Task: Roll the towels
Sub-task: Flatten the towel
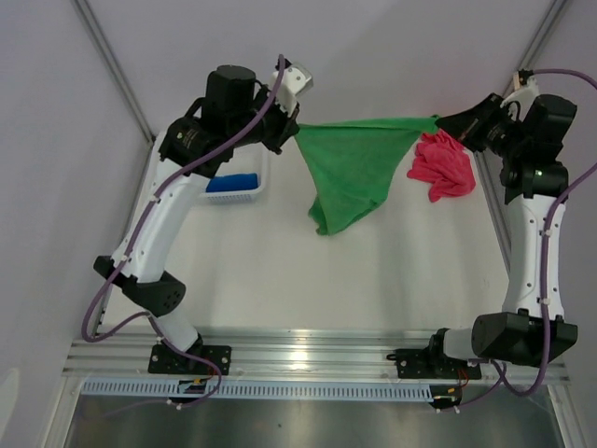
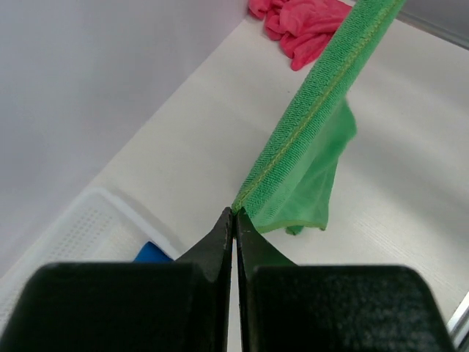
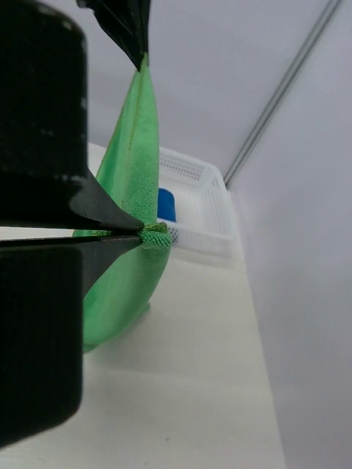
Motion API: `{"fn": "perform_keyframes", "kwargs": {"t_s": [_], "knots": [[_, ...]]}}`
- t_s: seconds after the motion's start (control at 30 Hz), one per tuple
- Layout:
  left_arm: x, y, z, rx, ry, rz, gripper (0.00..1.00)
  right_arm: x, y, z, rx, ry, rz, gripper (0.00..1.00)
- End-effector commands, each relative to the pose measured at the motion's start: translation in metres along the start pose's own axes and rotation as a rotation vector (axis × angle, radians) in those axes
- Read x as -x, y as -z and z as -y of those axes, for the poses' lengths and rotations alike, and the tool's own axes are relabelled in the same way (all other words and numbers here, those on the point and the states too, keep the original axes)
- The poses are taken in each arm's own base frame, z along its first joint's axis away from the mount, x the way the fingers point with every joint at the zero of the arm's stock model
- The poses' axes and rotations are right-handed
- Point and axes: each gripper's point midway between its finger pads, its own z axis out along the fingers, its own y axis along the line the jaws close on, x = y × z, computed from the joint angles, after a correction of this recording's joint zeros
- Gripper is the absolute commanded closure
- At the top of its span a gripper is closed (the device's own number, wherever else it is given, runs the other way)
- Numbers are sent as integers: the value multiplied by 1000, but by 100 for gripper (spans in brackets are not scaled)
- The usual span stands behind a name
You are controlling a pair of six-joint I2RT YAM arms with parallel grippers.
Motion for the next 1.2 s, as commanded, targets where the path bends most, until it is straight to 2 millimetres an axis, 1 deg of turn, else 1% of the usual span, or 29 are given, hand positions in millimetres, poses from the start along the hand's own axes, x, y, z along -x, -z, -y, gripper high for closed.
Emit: {"fn": "perform_keyframes", "kwargs": {"t_s": [0.0,0.07,0.1,0.17,0.2,0.23,0.27,0.3,0.4,0.43,0.53,0.57,0.6,0.63,0.67,0.7,0.73,0.77,0.8,0.83,0.87,0.9,0.93,0.97,1.0,1.03,1.1,1.13,1.17], "knots": [[31,53,-26,131,-82,70,99,29,38,-61,114,75,87,100],[50,68,-38,197,-123,118,99,44,47,-84,164,126,123,100],[78,89,-45,244,-155,210,99,58,55,-106,205,171,154,100],[94,103,-51,287,-178,266,99,70,61,-128,248,215,178,100],[108,122,-60,352,-194,308,99,79,70,-146,280,252,206,100],[111,127,-62,369,-202,318,99,81,68,-148,291,255,204,100],[114,133,-64,384,-206,329,99,81,69,-155,316,269,201,100],[112,133,-65,391,-206,320,99,81,69,-156,321,267,201,100],[102,127,-63,374,-189,284,99,75,58,-144,309,226,173,100],[93,117,-62,359,-180,254,99,70,51,-134,293,203,155,100],[84,103,-63,339,-155,227,99,68,35,-116,264,154,142,100],[82,99,-69,351,-147,222,99,68,23,-106,255,129,132,100],[77,89,-74,355,-131,208,99,71,17,-100,243,113,137,100],[77,86,-81,368,-125,209,99,72,9,-95,243,101,137,100],[78,84,-92,392,-116,219,99,78,-6,-86,249,97,145,100],[73,71,-99,397,-107,202,99,81,-16,-83,252,66,144,100],[72,66,-104,405,-109,201,99,83,-27,-79,259,57,145,100],[73,63,-115,433,-108,213,99,95,-32,-88,290,81,176,100],[75,60,-122,452,-109,221,99,94,-60,-67,270,44,151,100],[69,46,-130,460,-107,205,99,95,-73,-71,288,37,150,100],[68,43,-142,488,-101,210,99,98,-86,-68,292,36,152,100],[81,48,-153,529,-106,258,99,108,-106,-64,303,41,168,100],[76,37,-167,557,-103,251,99,112,-117,-66,314,37,177,100],[85,41,-174,587,-106,284,99,122,-125,-62,303,30,213,100],[98,47,-185,637,-119,335,99,143,-116,-81,343,63,281,100],[96,39,-192,650,-125,335,99,146,-135,-66,349,37,296,100],[108,44,-199,679,-162,377,99,161,-140,-63,349,20,371,100],[120,49,-201,694,-181,419,99,169,-139,-64,360,25,410,100],[121,46,-202,696,-202,421,99,175,-139,-62,345,27,444,100]]}}
